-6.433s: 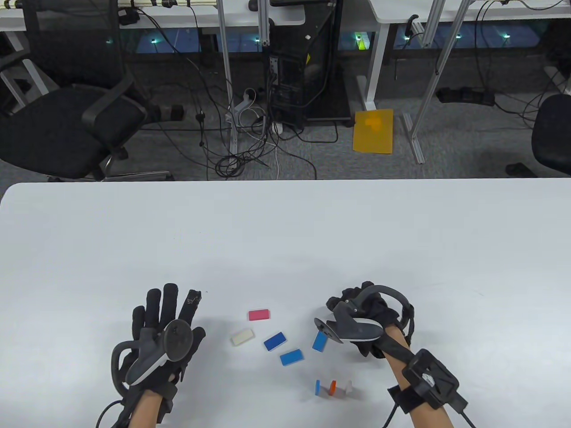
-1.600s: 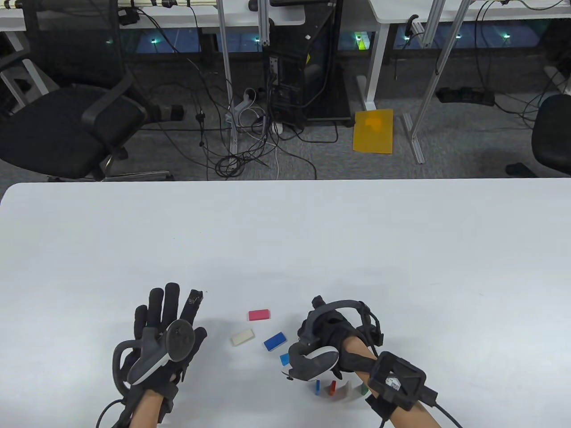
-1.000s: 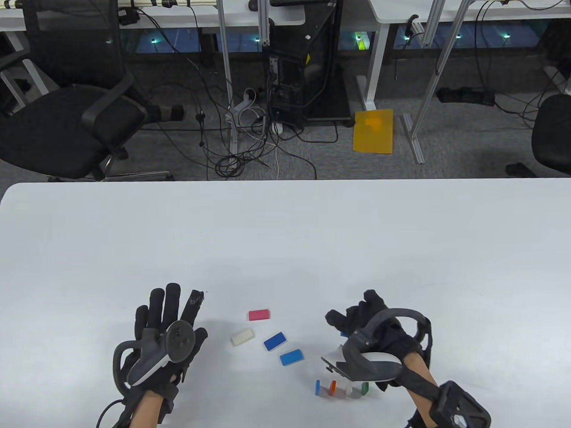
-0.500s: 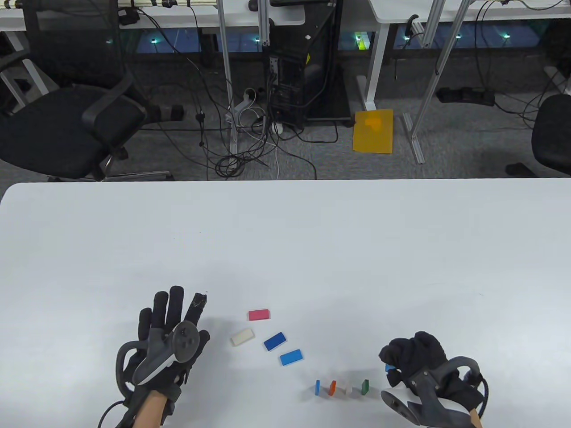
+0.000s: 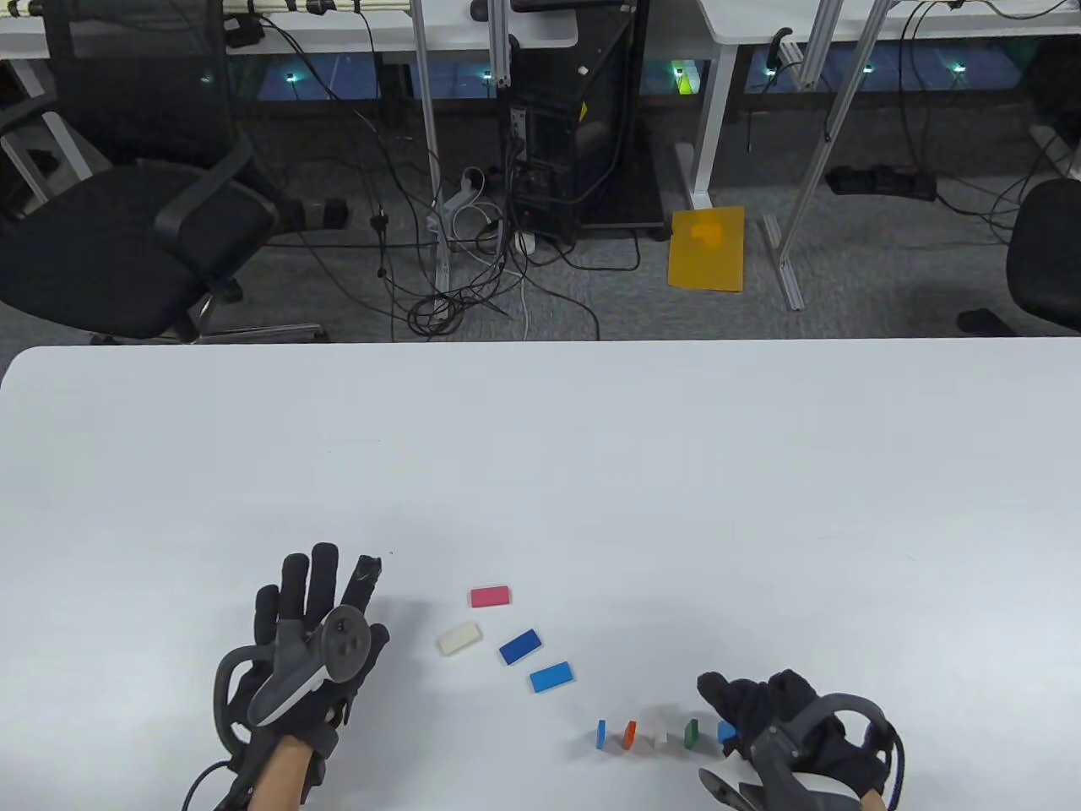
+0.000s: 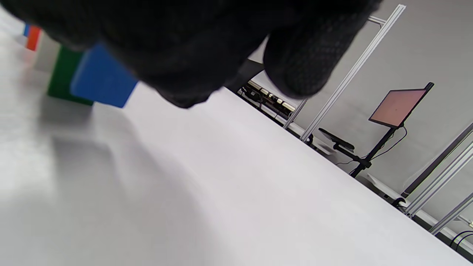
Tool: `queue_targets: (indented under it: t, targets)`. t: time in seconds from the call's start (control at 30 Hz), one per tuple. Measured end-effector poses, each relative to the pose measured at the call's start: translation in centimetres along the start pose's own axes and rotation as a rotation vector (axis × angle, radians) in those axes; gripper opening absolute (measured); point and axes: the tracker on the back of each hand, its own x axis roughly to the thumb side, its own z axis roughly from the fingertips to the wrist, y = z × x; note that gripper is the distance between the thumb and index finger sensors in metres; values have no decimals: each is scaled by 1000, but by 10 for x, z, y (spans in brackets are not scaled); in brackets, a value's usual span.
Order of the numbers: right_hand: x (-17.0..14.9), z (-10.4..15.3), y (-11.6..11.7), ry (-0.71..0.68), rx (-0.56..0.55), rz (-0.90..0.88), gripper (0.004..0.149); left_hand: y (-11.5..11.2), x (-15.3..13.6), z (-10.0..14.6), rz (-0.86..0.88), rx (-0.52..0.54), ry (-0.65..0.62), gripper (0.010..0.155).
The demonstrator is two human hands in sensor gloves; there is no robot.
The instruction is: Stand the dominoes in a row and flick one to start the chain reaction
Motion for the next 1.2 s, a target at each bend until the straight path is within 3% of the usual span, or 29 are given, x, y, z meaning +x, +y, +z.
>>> queue_targets:
  t: [0.5, 1.2]
  targets:
    - [12, -3, 9, -19, 30, 112, 78, -1, 3, 0, -3, -1, -15, 72]
    - [16, -3, 10, -33, 20, 109, 76, 0, 5, 1, -9, -2, -20, 72]
